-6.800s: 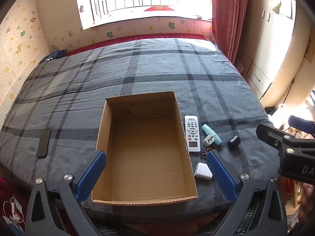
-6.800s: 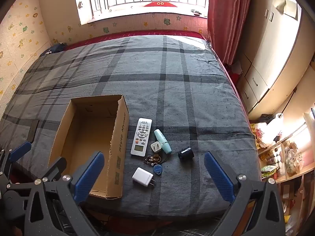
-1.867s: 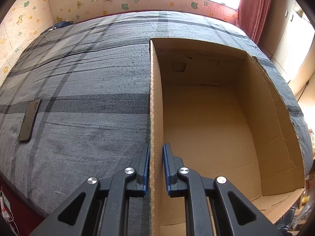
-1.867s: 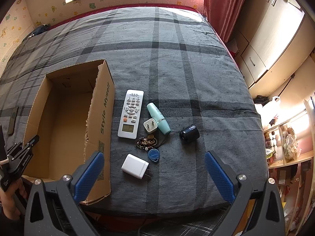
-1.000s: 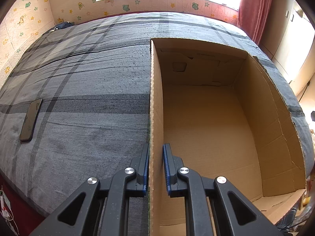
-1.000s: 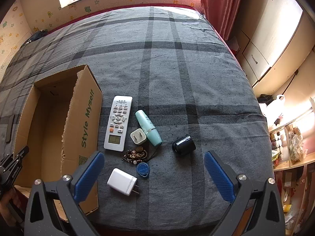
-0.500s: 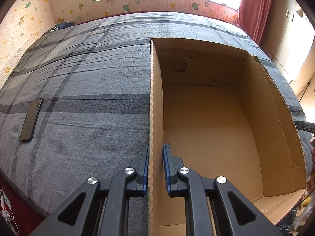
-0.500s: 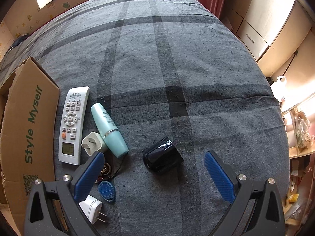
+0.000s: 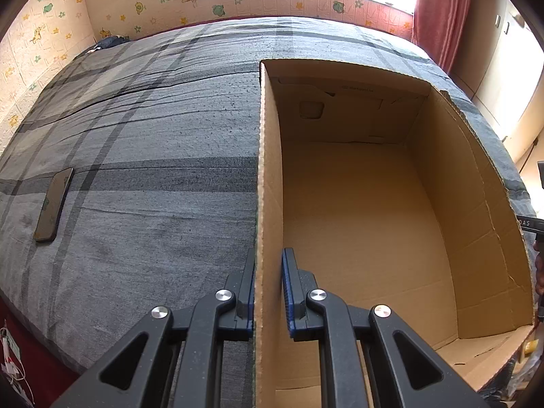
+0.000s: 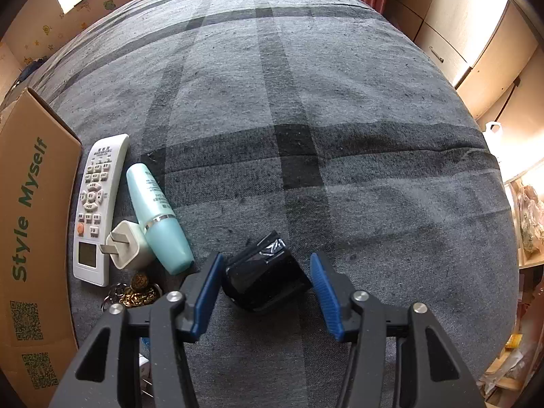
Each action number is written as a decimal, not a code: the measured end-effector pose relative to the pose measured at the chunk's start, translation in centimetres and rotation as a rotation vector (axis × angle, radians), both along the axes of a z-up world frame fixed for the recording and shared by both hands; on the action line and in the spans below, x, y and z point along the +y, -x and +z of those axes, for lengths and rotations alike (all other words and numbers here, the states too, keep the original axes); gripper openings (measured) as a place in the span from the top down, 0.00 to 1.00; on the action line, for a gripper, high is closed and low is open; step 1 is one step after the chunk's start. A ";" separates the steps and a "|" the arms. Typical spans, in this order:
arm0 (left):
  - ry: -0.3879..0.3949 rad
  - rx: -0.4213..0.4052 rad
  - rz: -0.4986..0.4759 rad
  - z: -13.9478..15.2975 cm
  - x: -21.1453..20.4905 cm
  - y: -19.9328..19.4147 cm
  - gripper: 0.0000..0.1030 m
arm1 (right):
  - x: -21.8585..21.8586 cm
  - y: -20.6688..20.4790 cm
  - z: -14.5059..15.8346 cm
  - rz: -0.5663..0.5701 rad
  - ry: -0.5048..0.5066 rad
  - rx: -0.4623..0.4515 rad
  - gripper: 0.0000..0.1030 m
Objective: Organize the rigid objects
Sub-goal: 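Grasp the black cup-shaped object with the right gripper while the left gripper holds the box wall, then carry the black object with the right gripper over the box, then open the right gripper to drop the black object into the box, then move the right gripper to the mint-green bottle and grasp it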
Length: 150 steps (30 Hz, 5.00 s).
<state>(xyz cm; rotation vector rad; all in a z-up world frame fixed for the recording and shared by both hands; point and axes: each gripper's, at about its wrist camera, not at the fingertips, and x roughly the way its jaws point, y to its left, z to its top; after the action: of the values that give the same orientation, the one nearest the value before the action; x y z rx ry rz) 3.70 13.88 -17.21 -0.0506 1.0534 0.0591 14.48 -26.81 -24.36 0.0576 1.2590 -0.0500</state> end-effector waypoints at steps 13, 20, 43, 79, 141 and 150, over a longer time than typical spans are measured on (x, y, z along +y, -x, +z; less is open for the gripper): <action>0.010 -0.005 0.001 0.1 0.1 0.1 0.87 | 1.1 1.7 3.8 -0.003 -0.017 -0.044 0.49; 0.013 -0.009 0.002 0.0 0.3 0.2 0.87 | 2.7 2.2 7.4 0.042 -0.011 -0.072 0.49; 0.011 -0.008 -0.002 0.1 0.2 0.3 0.87 | 16.7 2.3 17.1 0.392 -0.033 -0.176 0.49; 0.003 -0.006 -0.002 0.1 0.0 0.3 0.87 | 30.6 -0.6 5.6 0.573 -0.048 0.081 0.49; -0.003 -0.001 0.005 0.1 -0.2 0.1 0.87 | 21.7 -0.6 13.7 0.382 -0.022 -0.082 0.01; -0.004 0.001 0.003 0.1 -0.1 0.0 0.87 | 14.3 -1.5 13.9 0.259 0.009 -0.093 0.01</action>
<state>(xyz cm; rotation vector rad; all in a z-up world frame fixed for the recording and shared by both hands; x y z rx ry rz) 3.67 13.77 -17.15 -0.0490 1.0543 0.0641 15.99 -12.46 -10.42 -0.1094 1.1648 0.1692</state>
